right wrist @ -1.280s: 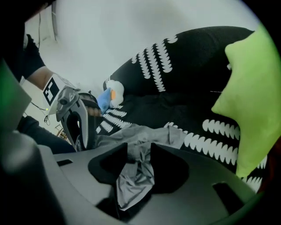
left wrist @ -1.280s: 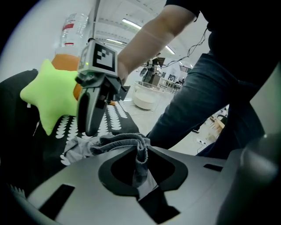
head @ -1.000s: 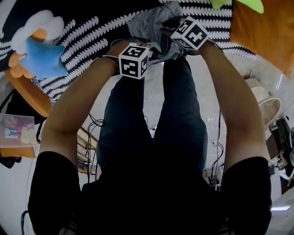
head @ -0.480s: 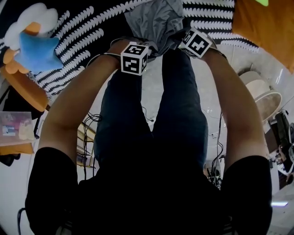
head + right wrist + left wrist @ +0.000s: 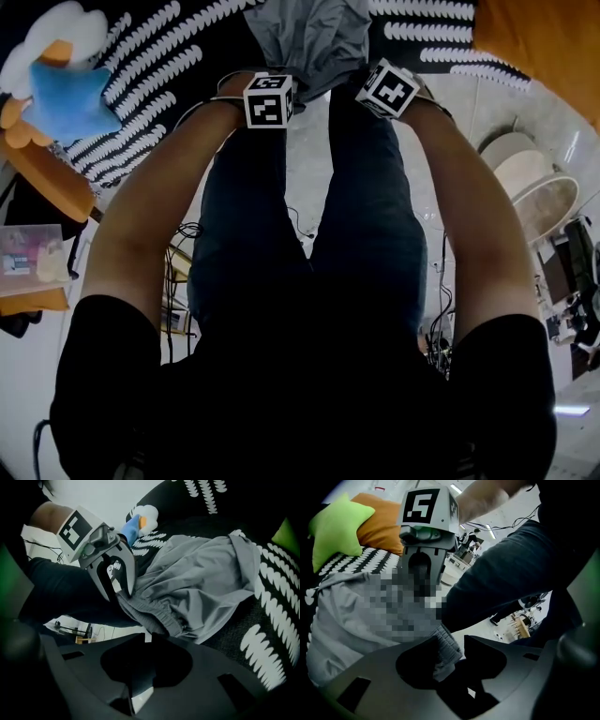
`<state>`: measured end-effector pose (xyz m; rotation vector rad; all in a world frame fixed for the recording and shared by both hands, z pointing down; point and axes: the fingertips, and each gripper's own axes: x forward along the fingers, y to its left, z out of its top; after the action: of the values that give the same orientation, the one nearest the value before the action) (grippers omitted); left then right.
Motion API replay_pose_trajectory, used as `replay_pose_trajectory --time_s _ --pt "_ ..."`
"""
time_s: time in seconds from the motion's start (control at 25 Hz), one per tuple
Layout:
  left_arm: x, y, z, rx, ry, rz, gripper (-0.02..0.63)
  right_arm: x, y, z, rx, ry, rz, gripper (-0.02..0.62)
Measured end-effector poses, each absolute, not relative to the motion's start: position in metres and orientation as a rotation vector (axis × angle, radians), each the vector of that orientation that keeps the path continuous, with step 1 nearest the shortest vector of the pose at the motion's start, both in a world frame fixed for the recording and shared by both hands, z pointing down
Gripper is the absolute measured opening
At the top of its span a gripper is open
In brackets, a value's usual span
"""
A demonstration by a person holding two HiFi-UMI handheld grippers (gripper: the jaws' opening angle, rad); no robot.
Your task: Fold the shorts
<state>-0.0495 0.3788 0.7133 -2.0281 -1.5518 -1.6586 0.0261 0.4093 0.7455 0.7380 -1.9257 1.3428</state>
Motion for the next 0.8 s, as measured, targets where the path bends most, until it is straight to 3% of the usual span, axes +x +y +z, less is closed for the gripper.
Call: replay_pose_trajectory --time_s 0.44,0.8 --pt "-0.016 0.351 0.639 -2.288 -1.364 -1.72 0.199 0.045 0.386 0.673 0.836 -1.974 1.317 0.048" --pt "0.04 0.299 0.493 -2.628 -1.053 -1.611 0.187 0.112 0.317 0.532 1.227 -1.992 1.26 0.041"
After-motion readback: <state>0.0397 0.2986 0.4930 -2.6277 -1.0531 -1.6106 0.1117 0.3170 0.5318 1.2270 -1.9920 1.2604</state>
